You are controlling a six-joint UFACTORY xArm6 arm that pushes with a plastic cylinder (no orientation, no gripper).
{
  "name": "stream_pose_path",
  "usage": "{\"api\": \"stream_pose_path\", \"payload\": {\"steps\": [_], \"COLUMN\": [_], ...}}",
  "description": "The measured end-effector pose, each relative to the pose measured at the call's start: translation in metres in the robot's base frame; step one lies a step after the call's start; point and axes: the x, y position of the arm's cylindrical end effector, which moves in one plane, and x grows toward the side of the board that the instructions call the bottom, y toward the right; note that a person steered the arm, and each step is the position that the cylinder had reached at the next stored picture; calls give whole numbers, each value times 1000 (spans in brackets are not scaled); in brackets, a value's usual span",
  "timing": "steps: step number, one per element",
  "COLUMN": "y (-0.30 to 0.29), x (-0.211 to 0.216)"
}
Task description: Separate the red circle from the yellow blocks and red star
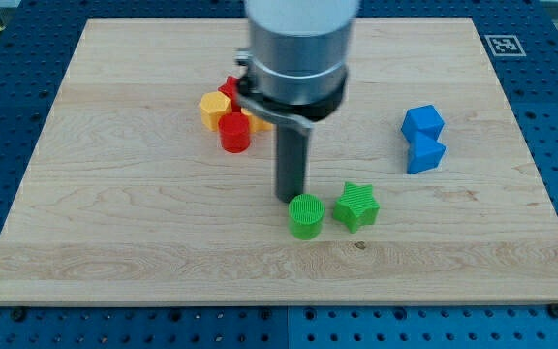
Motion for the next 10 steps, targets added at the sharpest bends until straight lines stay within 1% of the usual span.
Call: {"api": "stream_pose_path", "payload": {"steps": [1,2,3,4,6,7,8,9,10], "y": [-23,-23,-17,-13,-67,-82,-120,-169,-210], "x": [-4,-22,-49,-58,-58,-70,-98,-112,-144]}}
